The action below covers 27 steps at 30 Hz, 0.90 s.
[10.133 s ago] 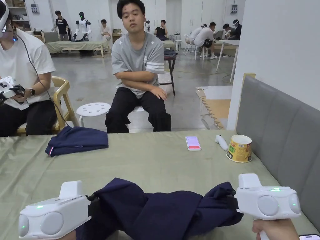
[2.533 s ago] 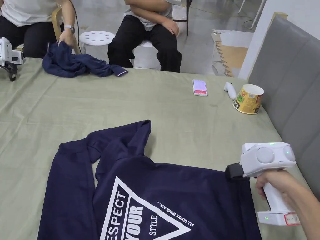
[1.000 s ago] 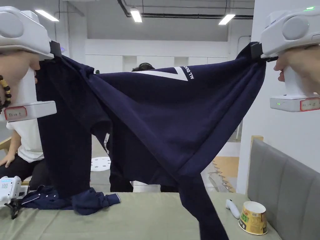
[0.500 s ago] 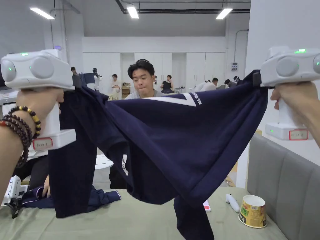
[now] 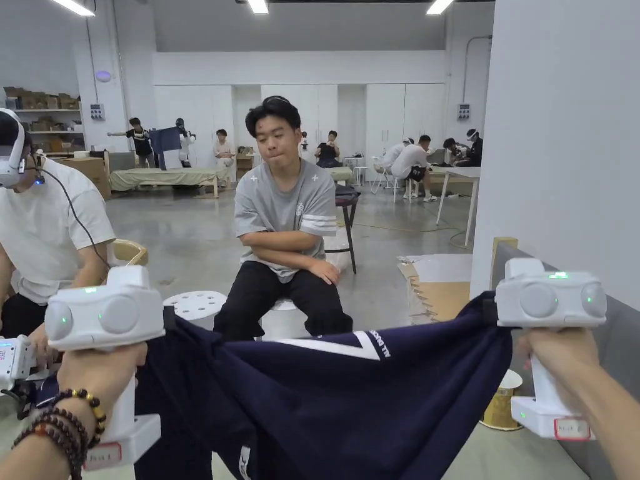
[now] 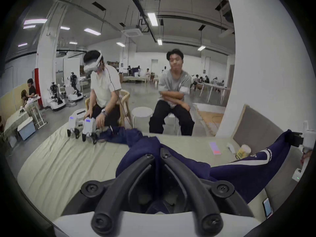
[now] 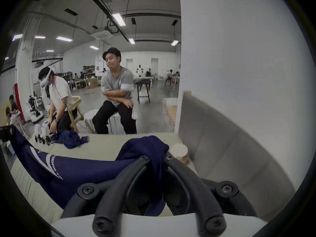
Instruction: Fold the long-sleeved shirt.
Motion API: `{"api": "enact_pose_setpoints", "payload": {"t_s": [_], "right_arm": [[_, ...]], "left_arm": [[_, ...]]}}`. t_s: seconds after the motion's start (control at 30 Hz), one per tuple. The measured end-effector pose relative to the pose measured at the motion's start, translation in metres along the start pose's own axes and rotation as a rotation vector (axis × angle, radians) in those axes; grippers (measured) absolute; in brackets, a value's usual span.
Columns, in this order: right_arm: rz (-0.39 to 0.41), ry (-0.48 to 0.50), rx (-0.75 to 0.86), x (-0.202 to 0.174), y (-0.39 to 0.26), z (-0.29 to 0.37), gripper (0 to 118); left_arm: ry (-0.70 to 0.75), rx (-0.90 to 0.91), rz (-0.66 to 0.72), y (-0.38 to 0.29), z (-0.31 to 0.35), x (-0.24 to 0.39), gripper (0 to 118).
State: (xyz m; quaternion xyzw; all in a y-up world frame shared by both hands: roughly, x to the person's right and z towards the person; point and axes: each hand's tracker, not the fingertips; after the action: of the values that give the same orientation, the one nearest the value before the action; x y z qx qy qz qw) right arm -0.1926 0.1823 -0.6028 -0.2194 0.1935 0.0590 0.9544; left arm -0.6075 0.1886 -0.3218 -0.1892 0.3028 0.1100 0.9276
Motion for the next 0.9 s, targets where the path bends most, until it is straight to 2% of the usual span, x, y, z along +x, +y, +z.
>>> {"api": "enact_pose_setpoints", "payload": {"t_s": [0.13, 0.27, 0.43, 0.53, 0.63, 0.77, 0.9], "right_arm": [[0.004, -0.008, -0.076, 0.007, -0.037, -0.02, 9], [-0.011, 0.003, -0.095, 0.014, -0.061, -0.016, 9], [-0.022, -0.003, -0.092, 0.019, -0.098, 0.022, 9], [0.0, 0.019, -0.099, 0.024, -0.138, 0.055, 9], [-0.011, 0.035, -0.118, 0.035, -0.185, 0.088, 9], [-0.094, 0.05, -0.215, 0.054, -0.254, 0.123, 9], [-0.043, 0.051, -0.351, 0.066, -0.322, 0.146, 9]], "left_arm": [[-0.007, -0.071, -0.021, -0.034, -0.012, -0.004, 7], [-0.018, -0.068, -0.029, -0.053, -0.01, -0.009, 7], [-0.064, -0.036, -0.001, -0.082, 0.029, -0.014, 7], [-0.094, -0.027, 0.028, -0.115, 0.058, -0.021, 7], [-0.112, -0.055, 0.047, -0.159, 0.093, -0.026, 7], [-0.095, -0.126, 0.049, -0.233, 0.139, -0.04, 7], [-0.052, -0.284, 0.03, -0.313, 0.176, -0.053, 7]]}}
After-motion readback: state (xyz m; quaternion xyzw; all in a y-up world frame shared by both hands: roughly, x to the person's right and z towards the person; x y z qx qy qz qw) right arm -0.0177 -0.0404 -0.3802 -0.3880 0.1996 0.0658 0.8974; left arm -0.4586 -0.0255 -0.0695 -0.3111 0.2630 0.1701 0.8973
